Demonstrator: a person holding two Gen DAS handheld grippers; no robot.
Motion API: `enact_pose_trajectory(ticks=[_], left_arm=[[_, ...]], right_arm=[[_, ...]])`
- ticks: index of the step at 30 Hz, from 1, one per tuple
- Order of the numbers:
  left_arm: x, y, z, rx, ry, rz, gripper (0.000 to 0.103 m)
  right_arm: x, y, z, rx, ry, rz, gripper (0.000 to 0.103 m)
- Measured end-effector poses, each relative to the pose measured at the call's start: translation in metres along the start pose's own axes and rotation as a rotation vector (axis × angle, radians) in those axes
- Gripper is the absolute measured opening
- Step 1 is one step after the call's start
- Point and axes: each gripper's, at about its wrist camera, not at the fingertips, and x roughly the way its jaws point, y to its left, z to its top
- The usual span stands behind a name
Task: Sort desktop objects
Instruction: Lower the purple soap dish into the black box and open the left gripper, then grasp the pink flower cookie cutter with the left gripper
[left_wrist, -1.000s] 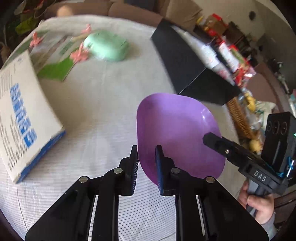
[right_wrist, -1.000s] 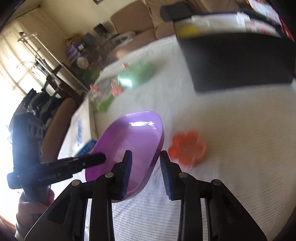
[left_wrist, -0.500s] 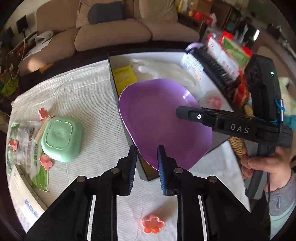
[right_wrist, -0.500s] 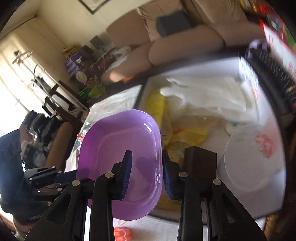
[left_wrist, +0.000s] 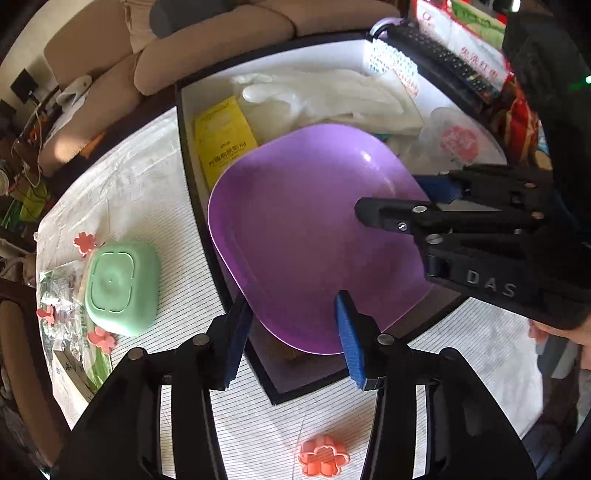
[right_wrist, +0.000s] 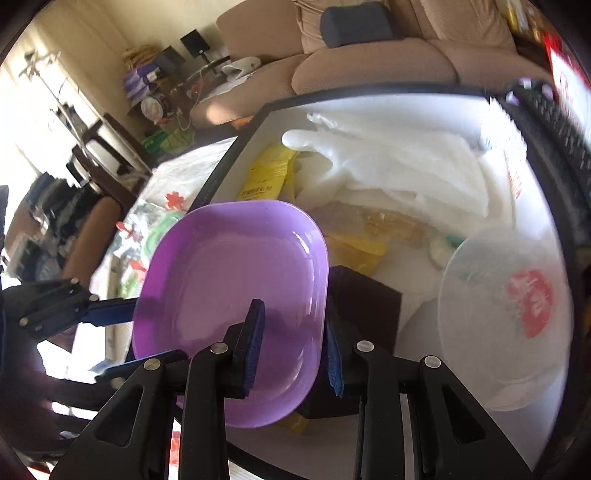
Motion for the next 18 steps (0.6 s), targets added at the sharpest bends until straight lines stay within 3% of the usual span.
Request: enact_pose_trajectory(ticks=[4,6,8,10,14,18], left_arm=[[-0.021,0.015,0.001,-0.064,-0.010,-0.076,0.045],[-0.037,0.023,-0.001,-0.077,-0.057,-0.055,0.057],[-0.046,0.029,0.001,-0.093,-0.085,-0.042,0.060],[-0.044,0.030,0.005,-0.098,-0.085,-0.051,0.060],[-0.035,0.020,0.012,-0.084,-0.070,-0.059,0.060],[-0.029,0.020,0.019,-0.092,-0.056,-0.064,0.060]], right_arm=[[0.004,0.012,0.005,-0.056,0.048,-0.095,0.029],[0.007,0.019,0.001,-0.117,0.091,-0.196,0.026],[0.013,0.023,-0.006,-0.181,0.122,-0.282,0.022],[0.010,0.020,-0.008,-0.163,0.116,-0.268,0.021],[-0.004,0.013,-0.007,-0.041,0.082,-0.106,0.023],[0.006,0.012,-0.010,-0.045,0.126,-0.096,0.023]])
